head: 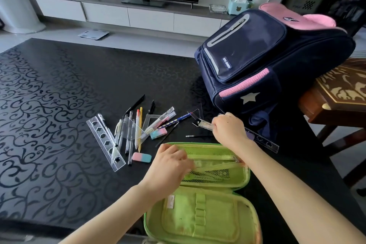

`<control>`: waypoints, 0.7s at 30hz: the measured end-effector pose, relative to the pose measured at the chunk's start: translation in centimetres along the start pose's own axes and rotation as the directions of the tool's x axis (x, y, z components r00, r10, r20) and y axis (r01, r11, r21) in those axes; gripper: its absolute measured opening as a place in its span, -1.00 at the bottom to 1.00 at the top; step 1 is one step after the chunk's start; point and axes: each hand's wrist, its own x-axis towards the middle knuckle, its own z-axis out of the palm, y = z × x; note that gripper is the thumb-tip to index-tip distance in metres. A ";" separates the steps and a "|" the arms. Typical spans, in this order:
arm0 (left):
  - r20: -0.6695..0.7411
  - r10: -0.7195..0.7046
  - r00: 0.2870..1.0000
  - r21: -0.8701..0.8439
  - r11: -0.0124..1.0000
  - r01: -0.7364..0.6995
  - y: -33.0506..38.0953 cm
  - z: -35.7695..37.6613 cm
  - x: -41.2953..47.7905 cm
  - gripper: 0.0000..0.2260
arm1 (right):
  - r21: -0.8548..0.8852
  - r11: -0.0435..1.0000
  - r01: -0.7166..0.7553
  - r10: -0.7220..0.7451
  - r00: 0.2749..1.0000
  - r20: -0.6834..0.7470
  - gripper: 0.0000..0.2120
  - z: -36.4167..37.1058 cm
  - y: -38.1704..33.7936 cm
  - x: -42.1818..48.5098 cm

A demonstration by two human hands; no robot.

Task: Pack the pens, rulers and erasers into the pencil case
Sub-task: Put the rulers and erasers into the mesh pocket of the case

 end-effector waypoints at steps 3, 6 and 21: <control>0.013 0.011 1.000 0.023 1.000 -0.012 -0.3 -0.1 -0.1 -0.78 | 0.202 0.979 -0.002 -0.030 0.987 0.157 -0.84 0.3 -1.1 0.8; -0.002 -0.003 1.000 0.056 0.998 0.003 -0.9 -0.3 -0.5 -0.82 | 0.214 0.976 -0.028 -0.044 0.946 0.321 -0.91 0.2 -1.9 1.4; -0.006 -0.015 1.000 0.041 0.999 0.015 -1.4 -0.5 -2.0 -0.73 | 0.023 0.978 0.209 -0.179 0.767 0.616 -0.63 -1.1 -2.1 1.1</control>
